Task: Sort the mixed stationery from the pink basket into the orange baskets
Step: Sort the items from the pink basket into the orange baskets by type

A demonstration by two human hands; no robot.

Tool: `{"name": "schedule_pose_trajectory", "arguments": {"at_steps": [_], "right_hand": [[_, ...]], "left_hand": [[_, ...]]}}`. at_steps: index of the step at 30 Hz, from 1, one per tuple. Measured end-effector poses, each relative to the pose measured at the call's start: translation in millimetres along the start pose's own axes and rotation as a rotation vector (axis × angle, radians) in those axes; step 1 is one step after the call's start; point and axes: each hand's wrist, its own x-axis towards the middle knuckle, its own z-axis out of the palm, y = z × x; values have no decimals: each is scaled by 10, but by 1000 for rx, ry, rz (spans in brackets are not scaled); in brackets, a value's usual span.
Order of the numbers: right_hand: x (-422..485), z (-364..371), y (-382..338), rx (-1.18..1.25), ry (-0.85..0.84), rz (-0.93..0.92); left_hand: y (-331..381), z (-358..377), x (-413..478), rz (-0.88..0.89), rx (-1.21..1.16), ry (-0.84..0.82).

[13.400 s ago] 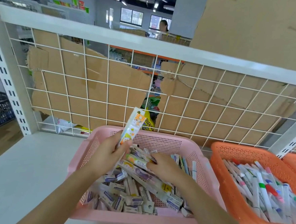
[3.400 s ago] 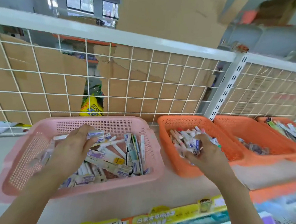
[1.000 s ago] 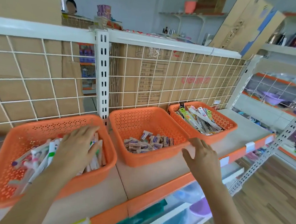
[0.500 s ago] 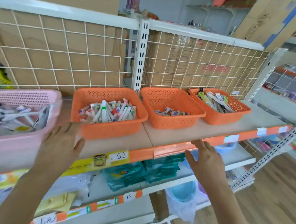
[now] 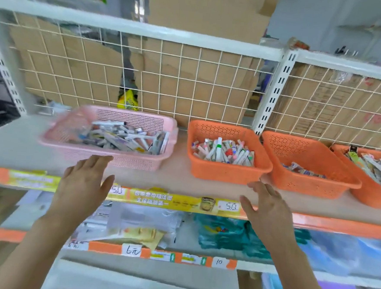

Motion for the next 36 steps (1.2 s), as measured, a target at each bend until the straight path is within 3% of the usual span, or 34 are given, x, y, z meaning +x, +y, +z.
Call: {"name": "schedule_pose_trajectory", "arguments": {"at_steps": [11,19,32,36], "right_hand": [[852,660,-1094,100,-32,-119],[1442,1238,-1765,95,-112,-167],[2264,2063,-2337,-14,-724,-234],[2410,2295,-2382,-100,-844,-222]], "left_hand": [[-977,30,473,-57,55,-19],[-1609,397,1134,38,68,-126],[-1802,958,1984,148,-56,-348],[-1694,1100,2240,182,-38,-432]]}}
